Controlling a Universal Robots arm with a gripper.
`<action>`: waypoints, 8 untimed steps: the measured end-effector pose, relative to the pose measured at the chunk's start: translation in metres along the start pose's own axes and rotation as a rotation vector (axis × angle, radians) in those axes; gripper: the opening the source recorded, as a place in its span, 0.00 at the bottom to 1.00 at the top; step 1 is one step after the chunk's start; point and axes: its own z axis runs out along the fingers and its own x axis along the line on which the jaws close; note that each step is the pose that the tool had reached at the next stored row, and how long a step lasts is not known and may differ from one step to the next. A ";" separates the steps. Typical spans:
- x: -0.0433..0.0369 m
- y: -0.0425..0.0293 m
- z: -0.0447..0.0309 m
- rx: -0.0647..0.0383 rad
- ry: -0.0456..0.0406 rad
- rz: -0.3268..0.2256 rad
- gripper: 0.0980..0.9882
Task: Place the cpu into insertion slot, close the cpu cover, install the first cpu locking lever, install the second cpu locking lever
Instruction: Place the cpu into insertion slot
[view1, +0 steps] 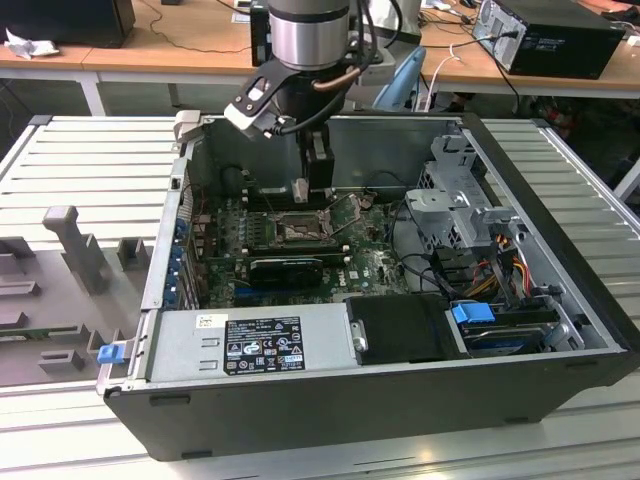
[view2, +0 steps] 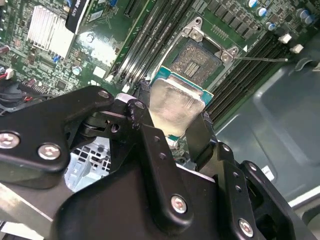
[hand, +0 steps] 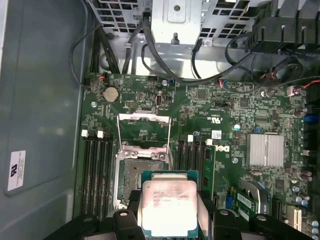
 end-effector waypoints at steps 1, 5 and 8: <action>0.0000 -0.0001 0.0018 0.000 0.0000 0.000 0.48; -0.0002 -0.0009 0.0095 0.001 -0.0004 0.000 0.48; -0.0002 -0.0018 0.0170 0.001 -0.0005 0.000 0.48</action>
